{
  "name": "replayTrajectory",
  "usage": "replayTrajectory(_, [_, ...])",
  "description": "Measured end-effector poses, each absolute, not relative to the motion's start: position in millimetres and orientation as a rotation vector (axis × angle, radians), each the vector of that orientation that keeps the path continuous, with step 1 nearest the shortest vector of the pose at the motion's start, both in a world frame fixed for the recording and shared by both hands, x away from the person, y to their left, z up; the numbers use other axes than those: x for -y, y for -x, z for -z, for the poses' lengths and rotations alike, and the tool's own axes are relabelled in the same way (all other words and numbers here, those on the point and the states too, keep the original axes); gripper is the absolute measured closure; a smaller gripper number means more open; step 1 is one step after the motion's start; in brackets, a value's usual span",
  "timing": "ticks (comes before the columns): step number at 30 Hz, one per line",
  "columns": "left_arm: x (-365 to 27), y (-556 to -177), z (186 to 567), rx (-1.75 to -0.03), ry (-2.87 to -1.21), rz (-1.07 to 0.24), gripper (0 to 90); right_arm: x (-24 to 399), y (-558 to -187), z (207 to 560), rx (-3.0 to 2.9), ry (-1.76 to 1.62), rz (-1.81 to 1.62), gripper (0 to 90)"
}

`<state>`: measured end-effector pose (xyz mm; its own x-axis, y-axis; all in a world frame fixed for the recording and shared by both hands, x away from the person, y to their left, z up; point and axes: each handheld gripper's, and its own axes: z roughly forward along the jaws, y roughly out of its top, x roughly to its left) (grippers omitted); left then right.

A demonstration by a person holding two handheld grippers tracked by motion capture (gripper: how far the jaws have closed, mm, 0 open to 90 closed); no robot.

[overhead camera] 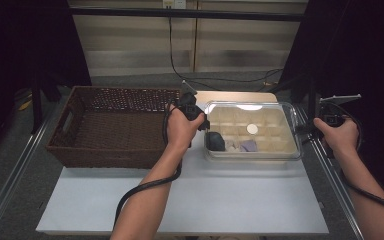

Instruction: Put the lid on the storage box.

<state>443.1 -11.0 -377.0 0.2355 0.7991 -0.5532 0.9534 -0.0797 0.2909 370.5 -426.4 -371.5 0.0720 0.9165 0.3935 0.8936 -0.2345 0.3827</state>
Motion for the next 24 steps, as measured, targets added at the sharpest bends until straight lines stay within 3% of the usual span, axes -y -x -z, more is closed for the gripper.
replayTrajectory(4, [10.9,-444.8,379.4,-1.55,-1.963,0.263,72.8,426.7,-376.2,384.3,-1.917,-2.251,-0.975,68.5])
replayTrajectory(7, [9.7,-442.3,379.9,-1.458,-1.983,0.175,63.1,424.3,-373.3,386.4,-1.913,-2.21,-1.031,69.2])
replayTrajectory(9, [10.4,-439.7,379.6,-1.469,-1.978,0.217,64.1,420.7,-370.3,384.5,-1.944,-2.166,-1.01,65.6])
replayTrajectory(13, [11.0,-429.1,376.7,-1.459,-2.0,0.246,66.0,415.1,-357.7,377.2,-1.987,-2.111,-0.969,68.7])
replayTrajectory(24, [5.1,-393.4,365.2,-1.378,-2.094,0.179,71.2,391.0,-306.0,366.9,-2.172,-1.964,-0.922,77.0])
